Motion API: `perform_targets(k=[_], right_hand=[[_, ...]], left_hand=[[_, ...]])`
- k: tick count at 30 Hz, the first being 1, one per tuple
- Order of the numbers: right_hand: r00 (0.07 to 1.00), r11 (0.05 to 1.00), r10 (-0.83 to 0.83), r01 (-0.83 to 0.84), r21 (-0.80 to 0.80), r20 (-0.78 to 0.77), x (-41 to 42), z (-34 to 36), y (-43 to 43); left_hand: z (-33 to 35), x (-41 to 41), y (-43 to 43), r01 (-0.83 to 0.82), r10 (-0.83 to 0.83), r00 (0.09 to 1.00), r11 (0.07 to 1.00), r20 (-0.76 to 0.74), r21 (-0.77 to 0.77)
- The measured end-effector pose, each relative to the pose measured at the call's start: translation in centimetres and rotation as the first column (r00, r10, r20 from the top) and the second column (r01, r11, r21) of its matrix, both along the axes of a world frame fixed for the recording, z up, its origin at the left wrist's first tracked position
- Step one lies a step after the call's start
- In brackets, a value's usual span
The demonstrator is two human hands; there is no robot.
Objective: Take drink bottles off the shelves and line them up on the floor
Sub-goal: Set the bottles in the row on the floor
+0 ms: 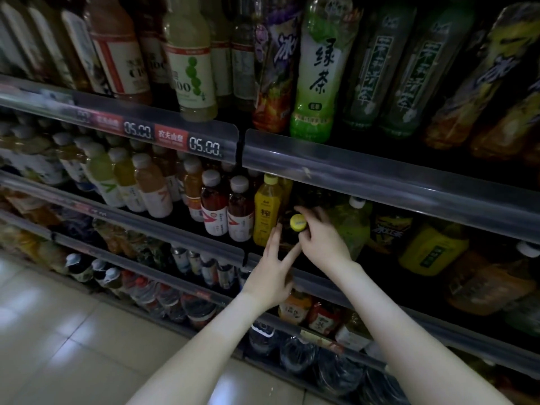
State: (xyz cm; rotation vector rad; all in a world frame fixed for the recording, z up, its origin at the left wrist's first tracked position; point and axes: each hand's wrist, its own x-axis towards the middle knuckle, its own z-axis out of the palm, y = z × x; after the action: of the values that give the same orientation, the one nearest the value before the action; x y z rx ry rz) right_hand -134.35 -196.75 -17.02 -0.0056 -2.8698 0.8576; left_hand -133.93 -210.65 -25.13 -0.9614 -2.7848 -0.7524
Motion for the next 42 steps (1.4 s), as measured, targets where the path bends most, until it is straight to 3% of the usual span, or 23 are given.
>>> perform_targets(k=[6, 10, 15, 23, 25, 29, 32, 37, 42], right_hand=[[0.992, 0.903, 0.123, -0.102, 0.418, -0.024, 1.7, -1.2, -1.3], [0.969, 0.794, 0.247, -0.217, 0.568, 0.026, 3.0, -5.0, -1.1], [0.941, 0.790, 0.320, -0.201, 0.579, -0.109, 3.6, -6.8, -1.1], [0.961, 0.788, 0.187, -0.023, 0.615, -0.204, 3.7, -7.7, -2.5], [0.932, 0.827, 0.260, -0.080, 0.556, -0.252, 3.1, -6.8, -2.2], [0.839, 0.851, 0.414, -0.219, 0.478, -0.353, 2.4, -3.3, -1.6], [0.817, 0.839, 0.469, -0.294, 0.458, -0.335, 3.8, -1.5, -0.9], [0.828, 0.891, 0.425, -0.310, 0.333, -0.366, 7.3, -0.1, 2.2], [0.765, 0.911, 0.346, -0.135, 0.391, -0.543, 11.3, 0.6, 5.5]], left_hand=[[-1.0, 0.1, -1.6, -0.054, 0.014, 0.983, 0.975, 0.180, 0.217], [-1.6, 1.1, -1.2, -0.105, 0.051, 0.967, 0.973, 0.249, 0.207], [-1.6, 1.6, -0.9, -0.139, 0.092, 0.967, 0.973, 0.239, 0.186], [-0.8, 2.5, -0.9, -0.060, 0.008, 0.961, 0.982, 0.276, 0.178], [-0.8, 2.1, -1.6, -0.042, -0.023, 0.952, 0.977, 0.305, 0.207], [-0.1, 0.7, -1.9, -0.211, 0.098, 0.942, 0.916, 0.321, 0.341], [1.4, 0.7, -1.3, -0.232, 0.101, 0.944, 0.881, 0.315, 0.413], [3.0, 3.3, 0.1, -0.120, 0.081, 0.990, 0.921, 0.117, 0.370], [3.8, 5.5, 3.8, 0.022, 0.002, 0.997, 0.955, -0.079, 0.296]])
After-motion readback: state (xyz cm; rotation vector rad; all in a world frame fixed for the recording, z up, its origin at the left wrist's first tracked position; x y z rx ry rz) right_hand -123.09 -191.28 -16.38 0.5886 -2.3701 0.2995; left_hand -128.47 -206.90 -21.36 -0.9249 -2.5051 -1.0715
